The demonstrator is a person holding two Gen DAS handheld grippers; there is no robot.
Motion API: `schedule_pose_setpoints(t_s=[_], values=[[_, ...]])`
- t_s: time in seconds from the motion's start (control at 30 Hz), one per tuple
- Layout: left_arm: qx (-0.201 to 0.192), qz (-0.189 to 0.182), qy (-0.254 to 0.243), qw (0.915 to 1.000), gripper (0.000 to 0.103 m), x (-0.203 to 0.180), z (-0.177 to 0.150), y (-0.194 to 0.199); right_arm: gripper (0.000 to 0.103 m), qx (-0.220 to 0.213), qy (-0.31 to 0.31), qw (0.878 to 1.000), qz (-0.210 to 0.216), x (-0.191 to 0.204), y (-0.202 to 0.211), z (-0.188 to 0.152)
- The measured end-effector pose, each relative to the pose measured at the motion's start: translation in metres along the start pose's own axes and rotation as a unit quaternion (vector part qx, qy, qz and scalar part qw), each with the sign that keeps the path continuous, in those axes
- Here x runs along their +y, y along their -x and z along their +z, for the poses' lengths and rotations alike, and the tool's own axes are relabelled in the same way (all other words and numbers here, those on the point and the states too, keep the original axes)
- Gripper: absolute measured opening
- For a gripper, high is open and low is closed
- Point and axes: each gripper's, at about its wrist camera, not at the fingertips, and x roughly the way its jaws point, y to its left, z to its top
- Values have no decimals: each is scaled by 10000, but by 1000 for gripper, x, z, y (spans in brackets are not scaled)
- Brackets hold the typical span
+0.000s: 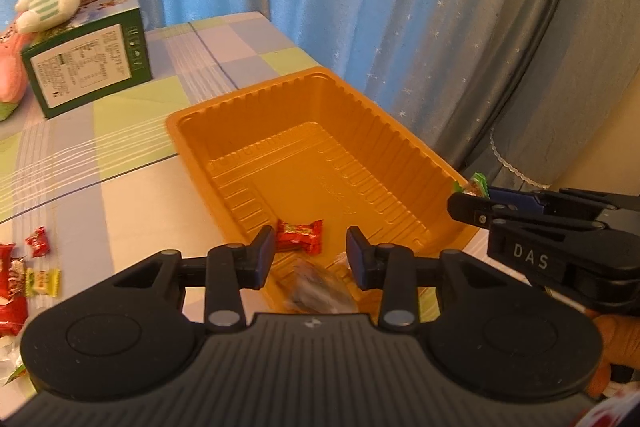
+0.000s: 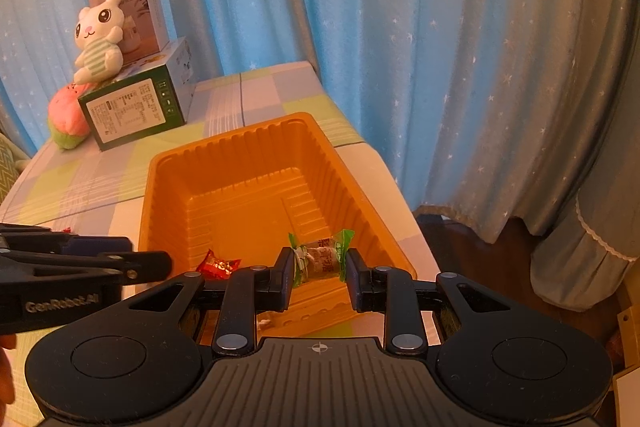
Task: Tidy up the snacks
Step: 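Carry both snacks over the orange tray and open both tools to release them, then withdraw both tools from the tray back toward the remaining snacks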
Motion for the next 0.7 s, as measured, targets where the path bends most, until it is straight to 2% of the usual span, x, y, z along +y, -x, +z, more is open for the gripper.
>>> schedule_pose_setpoints(t_s=[0.17, 0.37, 0.47, 0.53, 0.57, 0.6, 0.7], values=[[-41, 124, 167, 9998, 45, 13, -8, 11, 28, 10, -26, 9999, 99, 1, -1, 0], [-59, 223, 399, 9989, 50, 29, -18, 21, 28, 6, -95, 9996, 269, 5, -2, 3], [-56, 263, 459, 9986, 54, 34, -21, 23, 28, -23, -205, 9986, 480, 6, -5, 7], [-50, 299, 487, 9984, 60, 37, -24, 25, 40, 42, -298, 9974, 658, 6, -8, 9], [-51, 336, 491, 9982, 64, 38, -25, 26, 62, 45, -357, 9969, 701, 5, -8, 9], [-64, 374, 481, 9981, 65, 38, -26, 28, 69, 0, -436, 9964, 727, 4, -6, 9], [-95, 445, 458, 9979, 68, 39, -30, 34, 69, -24, -598, 9956, 717, 1, -1, 8]])
